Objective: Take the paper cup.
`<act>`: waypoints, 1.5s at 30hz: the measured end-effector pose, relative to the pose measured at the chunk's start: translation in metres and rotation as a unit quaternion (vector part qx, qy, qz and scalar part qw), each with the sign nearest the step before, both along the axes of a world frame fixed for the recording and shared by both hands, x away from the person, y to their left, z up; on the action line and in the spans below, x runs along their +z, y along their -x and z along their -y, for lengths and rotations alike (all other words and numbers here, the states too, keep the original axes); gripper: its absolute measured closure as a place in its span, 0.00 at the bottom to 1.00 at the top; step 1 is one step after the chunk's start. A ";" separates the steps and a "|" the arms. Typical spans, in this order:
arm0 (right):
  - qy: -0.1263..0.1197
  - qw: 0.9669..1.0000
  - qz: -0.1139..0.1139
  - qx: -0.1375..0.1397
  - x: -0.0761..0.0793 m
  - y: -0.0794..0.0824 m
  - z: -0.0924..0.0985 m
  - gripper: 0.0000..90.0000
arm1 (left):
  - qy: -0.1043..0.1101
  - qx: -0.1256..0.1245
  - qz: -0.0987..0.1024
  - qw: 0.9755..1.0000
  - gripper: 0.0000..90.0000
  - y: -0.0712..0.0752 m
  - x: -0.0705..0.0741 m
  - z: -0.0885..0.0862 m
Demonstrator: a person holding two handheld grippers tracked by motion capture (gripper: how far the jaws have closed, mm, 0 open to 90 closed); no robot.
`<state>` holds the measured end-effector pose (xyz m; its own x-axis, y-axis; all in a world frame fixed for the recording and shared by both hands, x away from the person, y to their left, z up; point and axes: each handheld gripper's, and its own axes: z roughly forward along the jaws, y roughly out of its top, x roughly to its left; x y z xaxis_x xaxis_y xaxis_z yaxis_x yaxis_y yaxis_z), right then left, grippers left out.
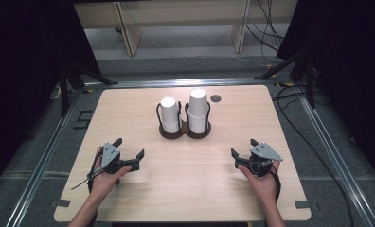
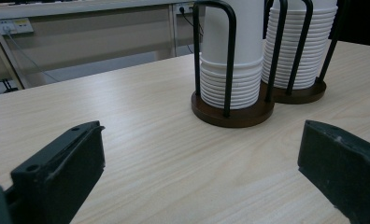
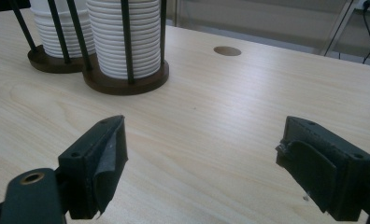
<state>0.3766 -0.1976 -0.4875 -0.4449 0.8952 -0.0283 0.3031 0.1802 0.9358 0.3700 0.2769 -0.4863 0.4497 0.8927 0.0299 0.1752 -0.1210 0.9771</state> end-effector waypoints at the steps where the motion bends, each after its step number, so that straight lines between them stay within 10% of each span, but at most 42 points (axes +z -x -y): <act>1: 0.001 1.000 0.001 0.000 0.000 0.000 0.000 0.17 | 0.000 0.000 0.002 1.000 0.00 0.000 0.000 0.001; 11: 0.006 1.000 -0.001 0.000 0.000 -0.001 -0.001 0.17 | -0.006 -0.017 0.004 1.000 0.01 -0.005 0.005 0.009; 45: 0.003 1.000 0.000 0.005 0.000 -0.003 0.000 0.17 | -0.020 -0.086 0.042 0.995 0.16 -0.098 0.058 0.073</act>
